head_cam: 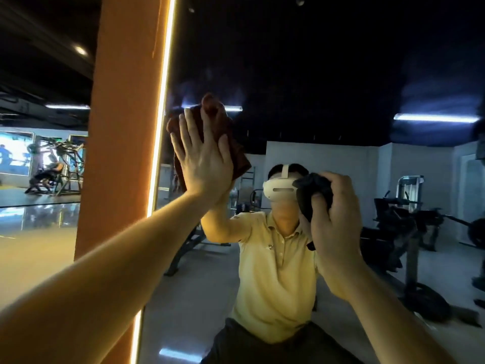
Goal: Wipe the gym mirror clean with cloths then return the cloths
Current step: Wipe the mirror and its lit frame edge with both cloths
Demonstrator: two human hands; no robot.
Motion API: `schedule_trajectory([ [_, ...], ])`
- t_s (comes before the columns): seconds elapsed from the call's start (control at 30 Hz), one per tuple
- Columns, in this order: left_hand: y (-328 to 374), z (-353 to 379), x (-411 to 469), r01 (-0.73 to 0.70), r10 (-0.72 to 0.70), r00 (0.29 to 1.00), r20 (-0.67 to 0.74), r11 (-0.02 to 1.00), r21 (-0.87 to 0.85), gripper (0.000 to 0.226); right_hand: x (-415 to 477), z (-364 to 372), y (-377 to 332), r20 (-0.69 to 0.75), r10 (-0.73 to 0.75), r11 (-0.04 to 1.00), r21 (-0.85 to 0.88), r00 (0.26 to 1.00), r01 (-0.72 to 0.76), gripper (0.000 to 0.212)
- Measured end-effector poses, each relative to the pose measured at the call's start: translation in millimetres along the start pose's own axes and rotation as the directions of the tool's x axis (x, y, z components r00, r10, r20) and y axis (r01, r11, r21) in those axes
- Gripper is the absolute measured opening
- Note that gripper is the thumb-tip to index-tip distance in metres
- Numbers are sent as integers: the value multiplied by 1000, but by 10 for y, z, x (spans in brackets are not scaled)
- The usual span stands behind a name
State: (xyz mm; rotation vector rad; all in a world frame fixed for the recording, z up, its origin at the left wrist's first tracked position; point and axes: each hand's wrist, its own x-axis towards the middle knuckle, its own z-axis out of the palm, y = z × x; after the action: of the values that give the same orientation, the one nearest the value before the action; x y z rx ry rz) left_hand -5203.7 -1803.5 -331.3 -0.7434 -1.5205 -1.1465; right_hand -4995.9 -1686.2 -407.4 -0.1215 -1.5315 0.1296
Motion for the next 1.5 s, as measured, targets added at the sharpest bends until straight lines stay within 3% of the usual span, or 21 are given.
schedule_trajectory([
  [0.07,-47,32,-431,-49,48,998,30,999,18,67,-110,-83,-30,6,-9,1000,12,1000,9,30],
  [0.17,-137,28,-1230,-253,247,955,167,967,15,71,-378,-222,-27,61,-42,999,-2,997,43,32],
  [0.3,-196,15,-2309,-650,601,694,395,760,-13,68,-957,-497,136,170,-96,993,-45,981,105,29],
  [0.43,-215,90,-2962,-782,724,506,469,615,-105,66,-1683,-866,445,216,39,994,-107,976,-16,30],
  [0.47,-237,103,-3153,-835,772,415,482,534,-136,69,-1806,-944,503,220,80,990,-129,972,-52,31],
  [0.57,-409,99,-3673,-953,811,-66,581,121,-277,85,-1984,-1165,671,232,177,974,-183,957,-136,33],
  [0.6,-441,104,-3716,-953,789,-113,604,86,-290,89,-1978,-1240,714,220,201,969,-185,955,-161,33],
  [0.77,-245,59,-3268,-918,819,97,565,293,-268,82,-1861,-1498,767,71,327,937,-152,942,-314,30],
  [0.83,-85,44,-2920,-902,798,278,536,409,-141,74,-1803,-1537,717,77,331,938,-137,941,-318,29],
  [0.93,181,80,-2567,-685,626,658,419,728,-13,69,-1736,-1487,673,67,290,953,-114,955,-281,30],
  [1.0,330,134,-2642,-545,522,781,342,838,-36,69,-1688,-1404,685,48,280,957,-97,959,-275,31],
  [1.07,388,196,-2950,-487,486,825,289,870,-74,68,-1689,-1282,696,27,301,952,-68,953,-298,30],
  [1.13,323,245,-3409,-460,474,830,296,880,-119,67,-1742,-1165,690,-13,311,950,-39,950,-311,29],
  [1.2,201,244,-3952,-532,547,745,383,833,-154,71,-1796,-1079,675,-42,311,950,-33,950,-312,27],
  [1.23,152,237,-4221,-639,642,629,438,748,-179,78,-1811,-1057,688,-48,311,949,-39,949,-313,27],
  [1.3,33,189,-4634,-830,796,265,544,476,-291,93,-1865,-1067,714,4,300,953,-54,954,-299,27],
  [1.33,-9,181,-4713,-868,818,138,559,372,-330,95,-1888,-1096,727,42,293,955,-64,955,-290,27],
  [1.37,-27,189,-4699,-888,819,89,568,323,-327,95,-1898,-1126,747,82,277,959,-76,957,-272,28],
  [1.43,8,218,-4500,-896,828,79,555,303,-324,95,-1918,-1187,791,126,248,966,-106,961,-235,29],
  [1.47,63,231,-4327,-880,841,132,525,343,-329,92,-1914,-1212,813,119,241,967,-113,963,-228,29],
  [1.5,138,249,-4110,-849,844,236,481,420,-320,86,-1905,-1235,829,99,240,966,-122,966,-228,29],
])
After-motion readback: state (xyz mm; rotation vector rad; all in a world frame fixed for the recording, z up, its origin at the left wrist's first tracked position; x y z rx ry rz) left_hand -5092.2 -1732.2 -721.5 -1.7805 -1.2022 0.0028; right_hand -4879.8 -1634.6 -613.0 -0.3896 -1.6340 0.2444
